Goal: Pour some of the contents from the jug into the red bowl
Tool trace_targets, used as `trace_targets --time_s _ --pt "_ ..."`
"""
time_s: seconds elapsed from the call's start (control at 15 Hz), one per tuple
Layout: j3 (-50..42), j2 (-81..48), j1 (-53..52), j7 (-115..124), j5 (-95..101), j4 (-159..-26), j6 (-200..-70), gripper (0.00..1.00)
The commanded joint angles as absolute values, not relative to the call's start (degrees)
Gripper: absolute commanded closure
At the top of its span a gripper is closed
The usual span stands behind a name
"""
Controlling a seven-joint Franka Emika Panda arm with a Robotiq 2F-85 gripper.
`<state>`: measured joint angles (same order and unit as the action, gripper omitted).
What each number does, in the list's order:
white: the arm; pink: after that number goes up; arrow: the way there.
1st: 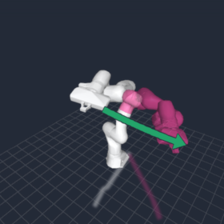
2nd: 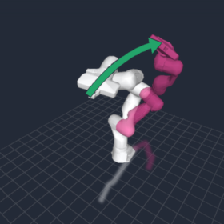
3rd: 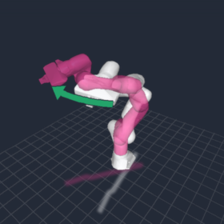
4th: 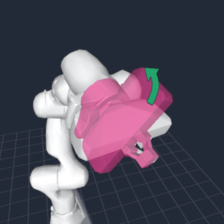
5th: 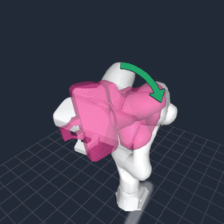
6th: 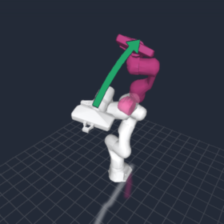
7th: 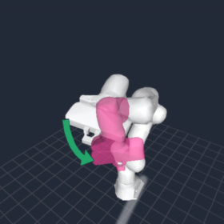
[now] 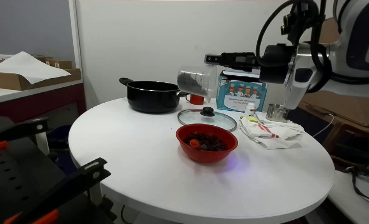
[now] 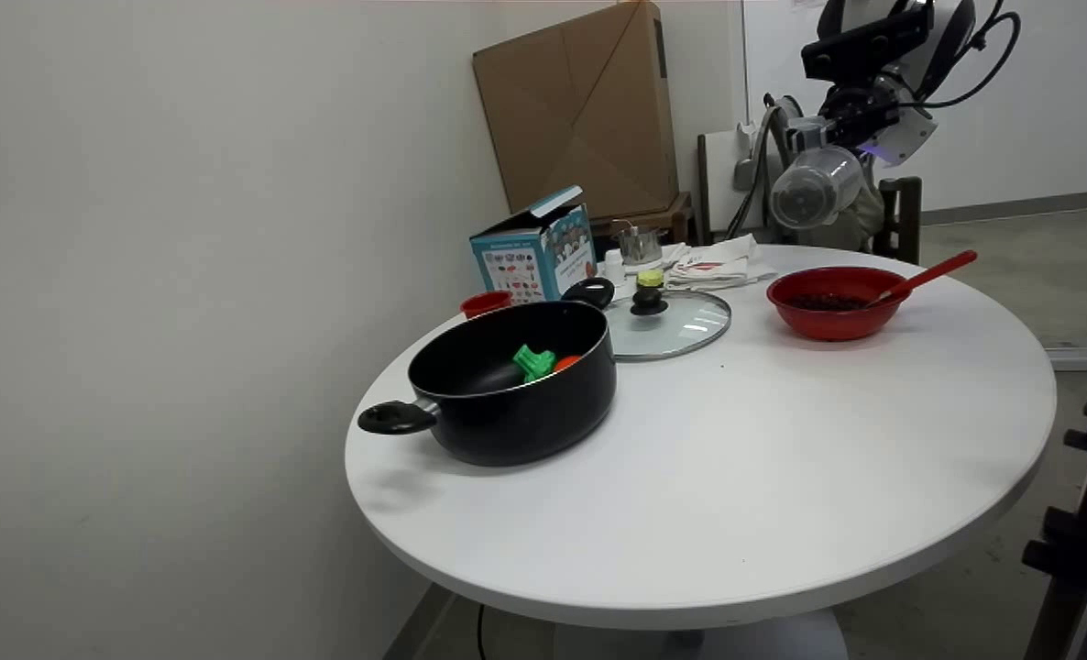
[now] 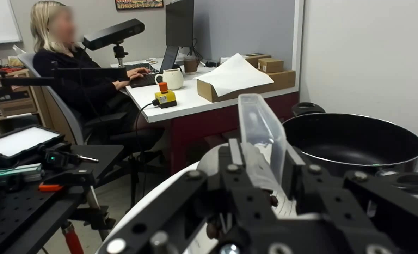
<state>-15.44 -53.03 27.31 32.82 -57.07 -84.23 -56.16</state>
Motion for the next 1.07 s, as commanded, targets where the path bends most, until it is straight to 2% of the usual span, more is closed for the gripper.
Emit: trace_targets --time_s 0.0,1.0 --pt "-15.32 -56.44 26.85 34.87 -58.48 -80.49 -52.1 0.91" --pt "-14.84 -64.63 31.61 42.23 -68.5 -75.01 -48.58 0.92"
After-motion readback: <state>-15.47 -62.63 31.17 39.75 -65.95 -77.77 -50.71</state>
